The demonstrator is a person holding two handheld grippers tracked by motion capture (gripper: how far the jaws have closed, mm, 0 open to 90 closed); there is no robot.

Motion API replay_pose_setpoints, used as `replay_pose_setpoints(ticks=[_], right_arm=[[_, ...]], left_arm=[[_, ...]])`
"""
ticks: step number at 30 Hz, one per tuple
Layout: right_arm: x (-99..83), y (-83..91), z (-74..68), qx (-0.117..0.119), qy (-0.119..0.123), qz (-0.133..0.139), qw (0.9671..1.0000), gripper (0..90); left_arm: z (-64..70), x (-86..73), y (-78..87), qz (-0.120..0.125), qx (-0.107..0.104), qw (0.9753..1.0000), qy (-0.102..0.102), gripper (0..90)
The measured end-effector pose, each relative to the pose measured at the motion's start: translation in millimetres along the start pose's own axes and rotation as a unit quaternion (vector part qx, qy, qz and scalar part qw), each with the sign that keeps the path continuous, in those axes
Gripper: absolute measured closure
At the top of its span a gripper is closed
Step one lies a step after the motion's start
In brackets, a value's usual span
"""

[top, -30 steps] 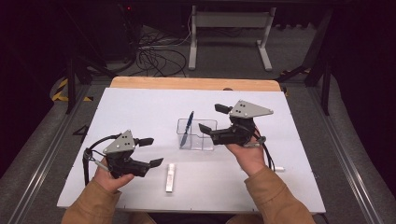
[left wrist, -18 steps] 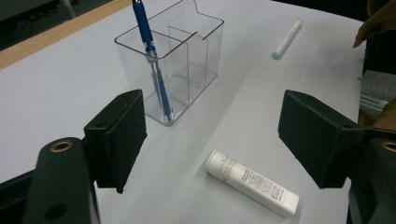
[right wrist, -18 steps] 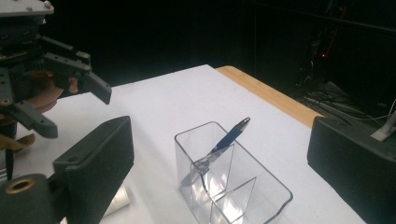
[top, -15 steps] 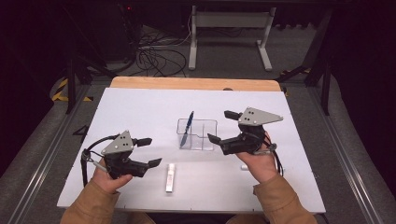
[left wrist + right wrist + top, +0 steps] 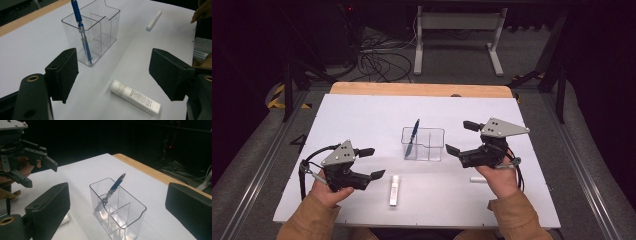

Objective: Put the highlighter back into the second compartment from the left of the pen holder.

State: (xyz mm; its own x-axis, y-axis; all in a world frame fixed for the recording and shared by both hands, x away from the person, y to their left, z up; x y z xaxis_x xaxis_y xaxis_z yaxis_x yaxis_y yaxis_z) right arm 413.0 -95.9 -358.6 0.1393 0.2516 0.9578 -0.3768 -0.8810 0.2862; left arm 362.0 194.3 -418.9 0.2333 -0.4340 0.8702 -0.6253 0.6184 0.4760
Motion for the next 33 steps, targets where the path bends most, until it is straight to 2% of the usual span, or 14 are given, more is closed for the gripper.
replay_pose_setpoints(ticks=[7,10,13,21,27,33], right_arm=[[-1.0,4.9,2.0,-0.007,0.008,-0.006,0.9999,4.1],[-6.4,6.9,2.9,-0.018,0.024,-0.033,0.999,0.7],[-13.4,9.3,0.3,-0.004,0.027,-0.054,0.9982,0.3],[-29.1,23.0,2.7,0.009,0.019,-0.103,0.9944,9.9],[-42.9,31.2,5.7,0.012,0.02,-0.148,0.9887,21.7],[-57.4,38.2,10.8,0.016,0.018,-0.195,0.9805,27.2]], left_arm=[[-0.6,-0.2,0.6,0.001,0.0,1.0,-0.001,24.6],[-1.0,-0.4,0.8,0.001,0.001,1.0,0.0,24.6],[-0.5,-0.6,0.5,0.0,0.0,1.0,-0.001,24.6],[0.1,-1.1,0.3,-0.001,-0.002,1.0,0.0,24.6],[0.8,-1.2,0.1,-0.002,-0.002,1.0,-0.002,24.7],[0.7,-1.5,-0.2,-0.002,-0.003,1.0,-0.002,24.6]])
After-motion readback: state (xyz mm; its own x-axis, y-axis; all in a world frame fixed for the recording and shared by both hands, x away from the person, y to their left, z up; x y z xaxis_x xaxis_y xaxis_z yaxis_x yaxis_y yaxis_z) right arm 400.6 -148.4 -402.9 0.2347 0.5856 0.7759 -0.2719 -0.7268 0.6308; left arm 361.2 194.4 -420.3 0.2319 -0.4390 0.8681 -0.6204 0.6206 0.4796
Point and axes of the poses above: each handheld gripper's, and its own axes: y roughly backward along the jaws, x roughly out of its top, z roughly to its right, the point moved 7 cm from there along -y, roughly forward along the jaws, and after that the axes turned 11 degrees about x, right-handed, at the moved point
